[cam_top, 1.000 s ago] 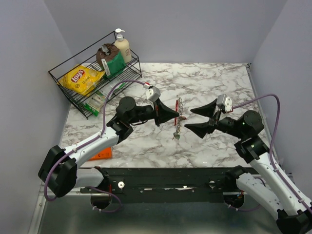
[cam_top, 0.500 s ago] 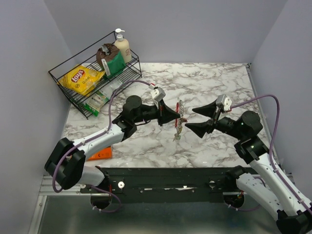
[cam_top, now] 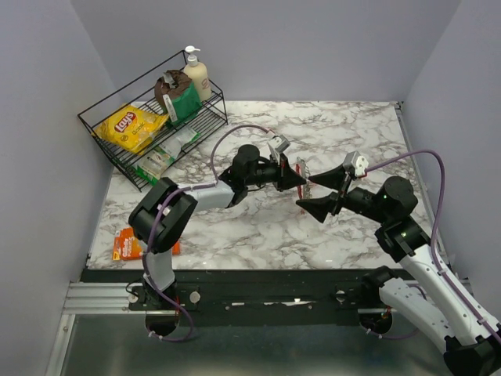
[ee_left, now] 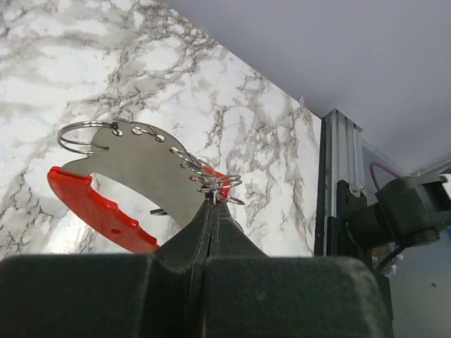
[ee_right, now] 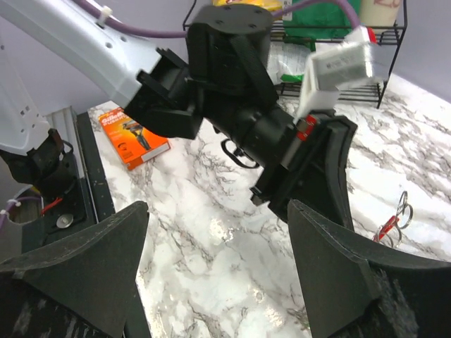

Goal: Put the keys on the keyring

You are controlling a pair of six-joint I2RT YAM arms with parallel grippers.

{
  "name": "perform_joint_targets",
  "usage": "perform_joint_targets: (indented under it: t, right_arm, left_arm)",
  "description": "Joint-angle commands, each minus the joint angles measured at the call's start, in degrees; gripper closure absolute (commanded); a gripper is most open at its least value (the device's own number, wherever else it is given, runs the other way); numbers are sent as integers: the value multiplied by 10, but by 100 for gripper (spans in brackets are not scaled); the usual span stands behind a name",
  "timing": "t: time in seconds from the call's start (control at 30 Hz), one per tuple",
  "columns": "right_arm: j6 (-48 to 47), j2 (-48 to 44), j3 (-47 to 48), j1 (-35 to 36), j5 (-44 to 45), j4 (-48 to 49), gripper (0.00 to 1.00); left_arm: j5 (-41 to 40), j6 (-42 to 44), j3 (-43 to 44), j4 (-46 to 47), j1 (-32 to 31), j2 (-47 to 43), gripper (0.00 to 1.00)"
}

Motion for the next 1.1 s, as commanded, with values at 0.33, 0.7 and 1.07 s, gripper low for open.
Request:
perform_joint_targets:
  t: [0.33, 0.7, 1.07]
  right_arm:
    - [-9, -3, -9, -3, 12, -28, 12]
    - [-8, -1, -13, -3, 5, -28, 12]
    - [-7, -7, -15, -3, 7, -28, 11]
  left_arm:
    - [-28, 23, 30, -17, -4, 126, 100]
    - [-99, 55, -7, -69, -5, 86, 42]
    - [-138, 62, -52, -51, -4, 7, 1]
